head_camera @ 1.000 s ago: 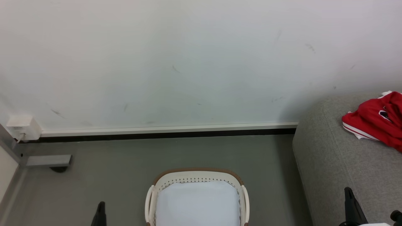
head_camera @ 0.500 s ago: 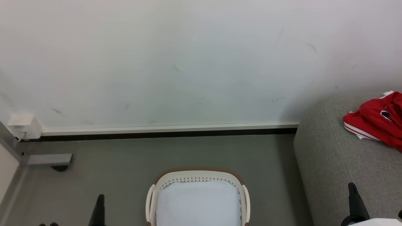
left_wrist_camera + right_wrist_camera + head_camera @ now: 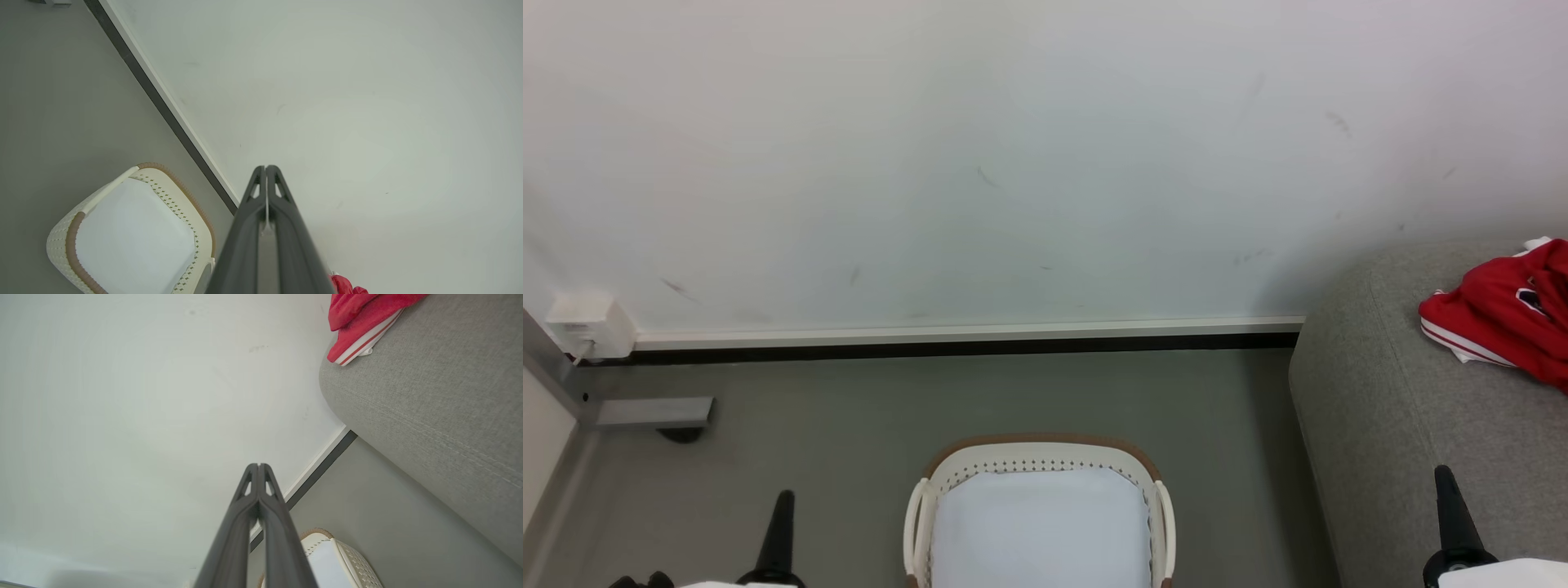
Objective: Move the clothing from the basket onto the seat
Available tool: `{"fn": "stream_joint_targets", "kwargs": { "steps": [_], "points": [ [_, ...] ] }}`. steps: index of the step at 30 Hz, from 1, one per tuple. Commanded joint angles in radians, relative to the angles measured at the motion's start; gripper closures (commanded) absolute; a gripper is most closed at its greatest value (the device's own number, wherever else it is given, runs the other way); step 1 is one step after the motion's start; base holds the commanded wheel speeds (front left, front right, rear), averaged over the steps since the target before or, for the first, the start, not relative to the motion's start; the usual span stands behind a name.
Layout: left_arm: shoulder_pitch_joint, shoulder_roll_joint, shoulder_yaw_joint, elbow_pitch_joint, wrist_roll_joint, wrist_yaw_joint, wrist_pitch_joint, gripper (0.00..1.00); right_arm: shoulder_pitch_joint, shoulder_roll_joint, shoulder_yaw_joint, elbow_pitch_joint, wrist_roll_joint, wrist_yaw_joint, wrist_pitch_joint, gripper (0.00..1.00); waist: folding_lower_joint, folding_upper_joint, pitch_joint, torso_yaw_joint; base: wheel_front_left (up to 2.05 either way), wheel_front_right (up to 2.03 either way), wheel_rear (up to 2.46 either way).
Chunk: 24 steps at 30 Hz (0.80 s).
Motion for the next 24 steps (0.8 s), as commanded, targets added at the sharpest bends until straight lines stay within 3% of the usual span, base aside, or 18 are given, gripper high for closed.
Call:
{"fn": "stream_joint_targets", "kwargs": {
  "steps": [1,24],
  "points": [
    [-0.019,0.009,0.004,-0.013,-0.024,-0.005,0.006,1.00,-0.022,-0.011,-0.006,-0.013,0.022,-0.001,0.005,1.00,-0.0001,0.0000,0.000,0.000,0.00,0.00,0.00],
    [-0.048,0.011,0.018,-0.023,-0.239,-0.021,0.066,1.00,-0.035,-0.013,-0.023,-0.036,0.260,-0.002,0.065,1.00,-0.0001,0.0000,0.005,0.008,0.00,0.00,0.00]
  ]
}}
